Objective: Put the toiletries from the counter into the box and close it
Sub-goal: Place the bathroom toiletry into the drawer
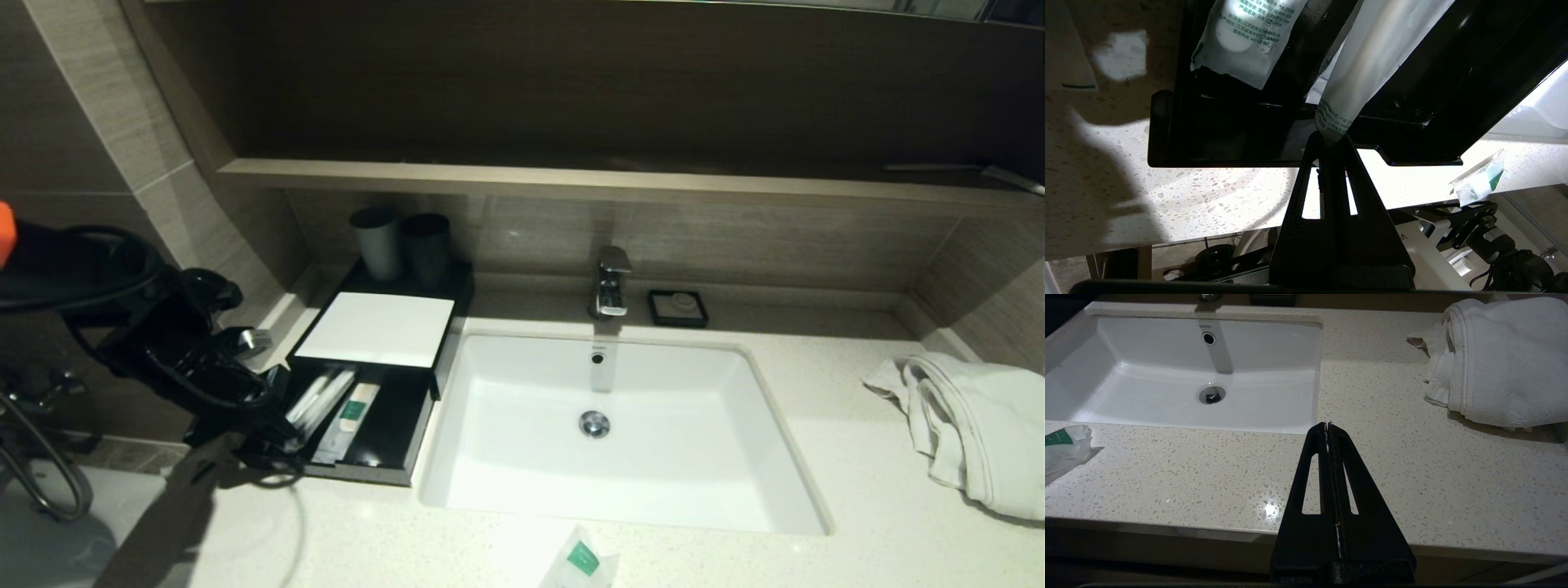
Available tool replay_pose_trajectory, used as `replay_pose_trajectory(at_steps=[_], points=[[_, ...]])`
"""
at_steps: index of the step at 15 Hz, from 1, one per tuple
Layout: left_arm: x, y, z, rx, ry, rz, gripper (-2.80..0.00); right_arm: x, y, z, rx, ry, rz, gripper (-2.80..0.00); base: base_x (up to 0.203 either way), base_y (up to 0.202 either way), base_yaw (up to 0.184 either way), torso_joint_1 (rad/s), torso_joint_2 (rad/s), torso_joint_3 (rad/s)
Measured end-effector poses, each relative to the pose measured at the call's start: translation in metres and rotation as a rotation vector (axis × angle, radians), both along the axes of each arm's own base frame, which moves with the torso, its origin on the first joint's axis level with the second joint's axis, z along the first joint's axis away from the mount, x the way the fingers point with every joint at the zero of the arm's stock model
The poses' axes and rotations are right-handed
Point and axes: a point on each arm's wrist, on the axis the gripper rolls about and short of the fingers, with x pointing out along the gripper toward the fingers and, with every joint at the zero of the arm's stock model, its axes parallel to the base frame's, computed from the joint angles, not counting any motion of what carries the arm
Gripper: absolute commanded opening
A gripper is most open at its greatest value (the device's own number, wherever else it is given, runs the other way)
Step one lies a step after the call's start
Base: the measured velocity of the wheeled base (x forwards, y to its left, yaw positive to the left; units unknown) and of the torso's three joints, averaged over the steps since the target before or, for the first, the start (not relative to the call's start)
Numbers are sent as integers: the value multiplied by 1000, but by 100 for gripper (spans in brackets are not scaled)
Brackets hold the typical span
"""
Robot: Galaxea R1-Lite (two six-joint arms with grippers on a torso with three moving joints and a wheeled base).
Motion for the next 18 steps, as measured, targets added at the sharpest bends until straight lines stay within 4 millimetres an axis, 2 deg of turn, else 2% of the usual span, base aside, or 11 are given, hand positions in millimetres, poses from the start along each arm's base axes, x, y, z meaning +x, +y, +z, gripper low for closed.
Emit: replay_pose_trajectory(at_steps=[6,7,8,18], points=[[5,0,0,1,-12,-5,-280,0,0,0,0,0,0,-280,0,0,0,0,0,0],[5,0,0,1,-13,-5,-233,0,0,0,0,0,0,-280,0,0,0,0,0,0],[6,0,0,2,-16,-6,0,0,0,0,0,0,0,-280,0,0,0,0,0,0],[8,0,6,-12,-42,-9,0,0,0,0,0,0,0,-280,0,0,0,0,0,0]])
